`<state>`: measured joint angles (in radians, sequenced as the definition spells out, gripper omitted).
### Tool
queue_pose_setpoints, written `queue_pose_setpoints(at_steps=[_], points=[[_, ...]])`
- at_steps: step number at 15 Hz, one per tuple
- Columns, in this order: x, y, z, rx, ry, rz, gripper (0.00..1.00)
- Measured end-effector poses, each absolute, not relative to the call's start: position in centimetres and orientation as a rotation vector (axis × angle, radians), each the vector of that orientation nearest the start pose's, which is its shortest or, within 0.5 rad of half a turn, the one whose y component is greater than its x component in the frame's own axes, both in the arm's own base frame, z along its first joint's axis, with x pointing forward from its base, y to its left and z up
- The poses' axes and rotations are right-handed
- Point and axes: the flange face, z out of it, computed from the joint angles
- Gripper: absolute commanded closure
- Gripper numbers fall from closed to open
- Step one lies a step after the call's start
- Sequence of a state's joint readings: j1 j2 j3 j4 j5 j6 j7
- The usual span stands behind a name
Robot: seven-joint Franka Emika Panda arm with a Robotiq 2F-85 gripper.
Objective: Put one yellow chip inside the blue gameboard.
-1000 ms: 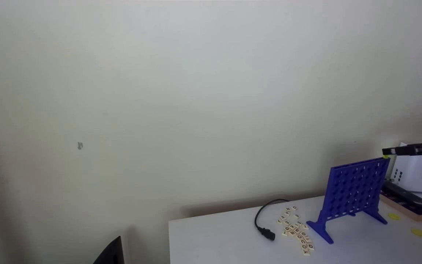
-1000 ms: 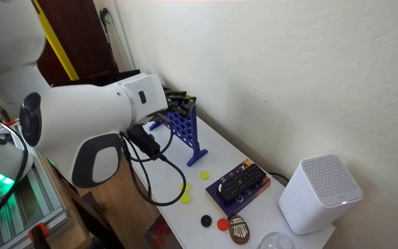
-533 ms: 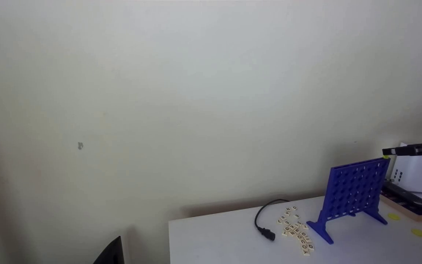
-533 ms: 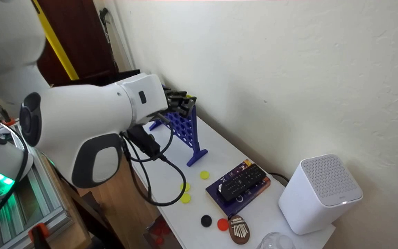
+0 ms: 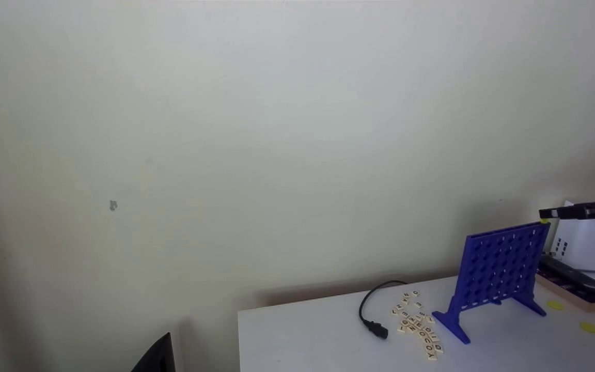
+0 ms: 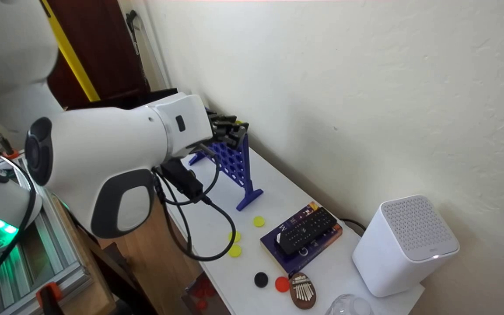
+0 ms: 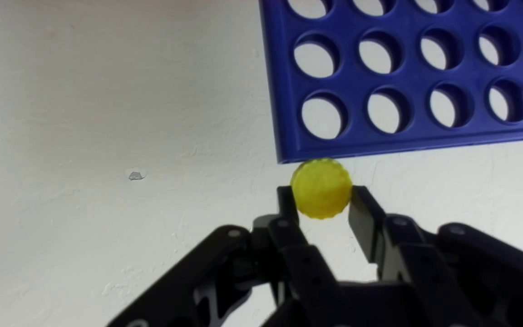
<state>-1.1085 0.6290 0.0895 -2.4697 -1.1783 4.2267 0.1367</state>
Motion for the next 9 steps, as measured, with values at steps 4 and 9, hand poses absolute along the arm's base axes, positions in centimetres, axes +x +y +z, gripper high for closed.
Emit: queue_pose_setpoints(at_steps=[4, 9], points=[[31.95, -27.85, 19.75, -2.530, -0.023, -1.628, 0.90], [31.93, -27.96, 19.78, -2.531, -0.018, -1.629, 0.90]])
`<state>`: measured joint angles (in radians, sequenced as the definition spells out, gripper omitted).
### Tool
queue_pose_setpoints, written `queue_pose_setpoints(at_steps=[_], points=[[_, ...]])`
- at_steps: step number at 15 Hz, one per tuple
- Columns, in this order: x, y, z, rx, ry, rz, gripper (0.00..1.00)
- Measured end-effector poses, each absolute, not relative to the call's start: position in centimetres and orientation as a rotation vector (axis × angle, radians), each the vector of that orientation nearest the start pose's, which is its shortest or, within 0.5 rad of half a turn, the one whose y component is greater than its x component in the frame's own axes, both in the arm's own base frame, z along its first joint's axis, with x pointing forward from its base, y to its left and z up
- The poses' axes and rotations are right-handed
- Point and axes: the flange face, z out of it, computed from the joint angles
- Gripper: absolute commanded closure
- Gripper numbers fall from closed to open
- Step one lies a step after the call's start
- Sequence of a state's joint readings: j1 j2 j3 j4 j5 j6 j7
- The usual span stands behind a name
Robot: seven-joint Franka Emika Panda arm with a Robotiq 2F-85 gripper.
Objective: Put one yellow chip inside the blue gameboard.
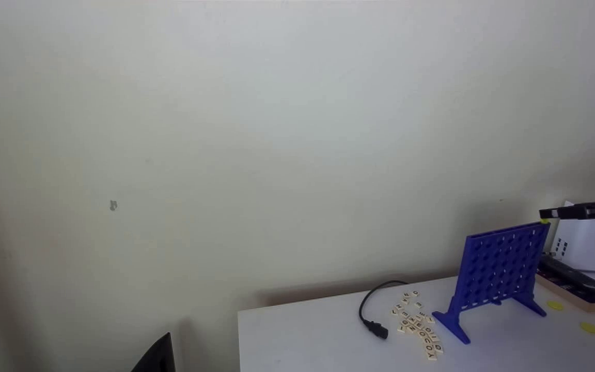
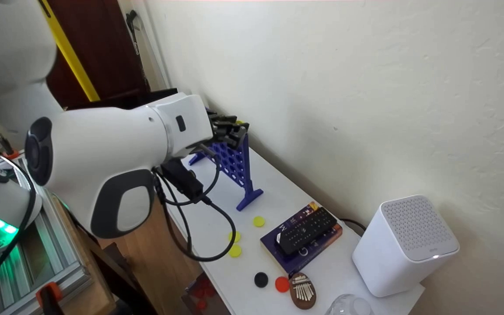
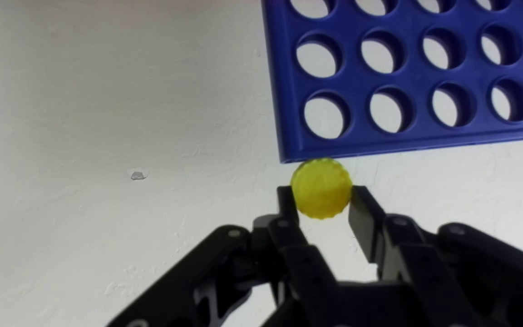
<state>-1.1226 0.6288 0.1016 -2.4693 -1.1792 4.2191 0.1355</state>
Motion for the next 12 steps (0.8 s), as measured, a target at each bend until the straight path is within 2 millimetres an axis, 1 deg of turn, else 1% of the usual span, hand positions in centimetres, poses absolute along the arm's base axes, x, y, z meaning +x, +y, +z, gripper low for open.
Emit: queue_pose_setpoints(at_steps=[6, 12], points=[[31.91, -28.04, 19.96, -2.522, -0.011, -1.643, 0.90], [32.26, -27.18, 19.70, -2.506, -0.033, -1.638, 0.90]])
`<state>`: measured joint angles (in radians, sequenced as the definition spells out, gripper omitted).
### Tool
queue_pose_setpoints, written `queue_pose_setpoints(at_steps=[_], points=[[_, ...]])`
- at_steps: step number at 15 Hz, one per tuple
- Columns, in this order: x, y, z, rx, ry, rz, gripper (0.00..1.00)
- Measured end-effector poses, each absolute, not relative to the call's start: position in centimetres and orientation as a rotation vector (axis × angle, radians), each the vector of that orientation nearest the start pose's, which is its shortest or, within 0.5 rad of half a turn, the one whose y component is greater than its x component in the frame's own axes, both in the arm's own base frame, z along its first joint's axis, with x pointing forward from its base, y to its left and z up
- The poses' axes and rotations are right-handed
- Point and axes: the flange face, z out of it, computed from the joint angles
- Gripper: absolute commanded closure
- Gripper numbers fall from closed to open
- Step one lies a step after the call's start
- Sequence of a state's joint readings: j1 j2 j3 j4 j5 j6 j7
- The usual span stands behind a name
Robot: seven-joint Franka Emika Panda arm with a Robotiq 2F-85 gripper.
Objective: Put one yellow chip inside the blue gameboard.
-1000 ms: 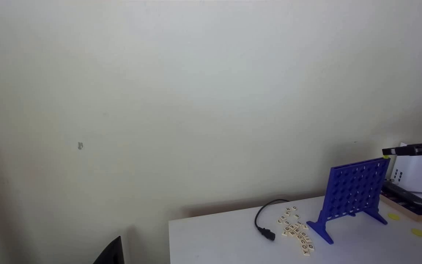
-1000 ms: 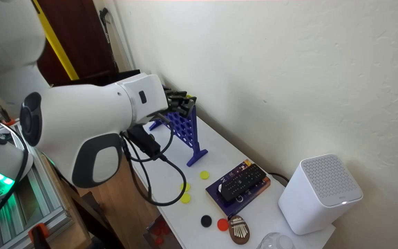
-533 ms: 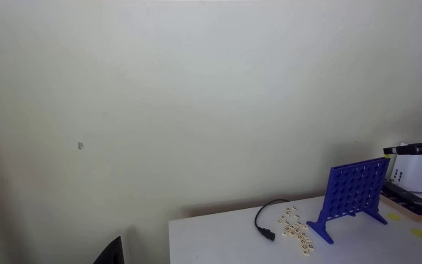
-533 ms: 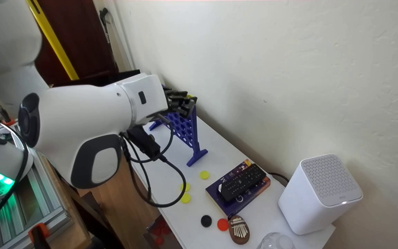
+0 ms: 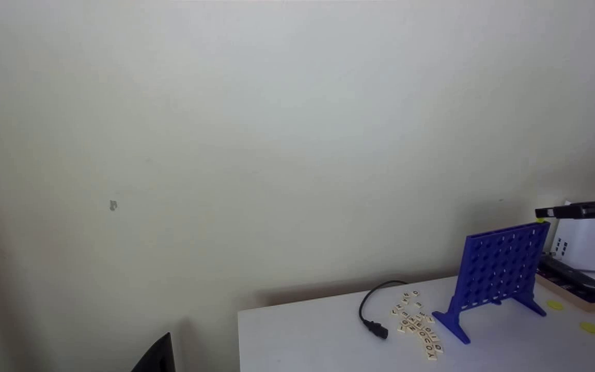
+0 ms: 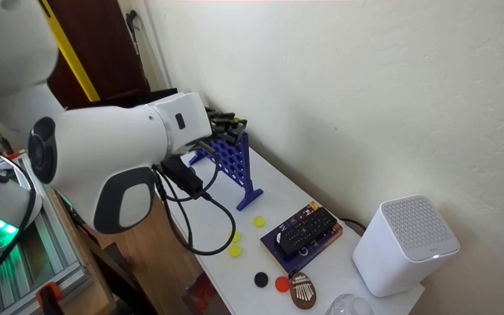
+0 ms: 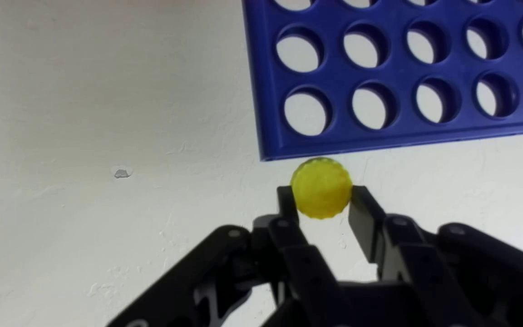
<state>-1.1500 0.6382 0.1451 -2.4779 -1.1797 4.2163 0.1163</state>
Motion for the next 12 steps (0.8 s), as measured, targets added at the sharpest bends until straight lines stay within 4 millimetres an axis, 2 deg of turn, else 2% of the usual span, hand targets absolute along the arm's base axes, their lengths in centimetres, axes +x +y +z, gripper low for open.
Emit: queue_pose_setpoints(at_steps=[6, 12], points=[[32.44, -26.81, 19.68, -2.495, -0.047, -1.645, 0.90], [31.98, -27.47, 19.99, -2.498, -0.049, -1.683, 0.90]])
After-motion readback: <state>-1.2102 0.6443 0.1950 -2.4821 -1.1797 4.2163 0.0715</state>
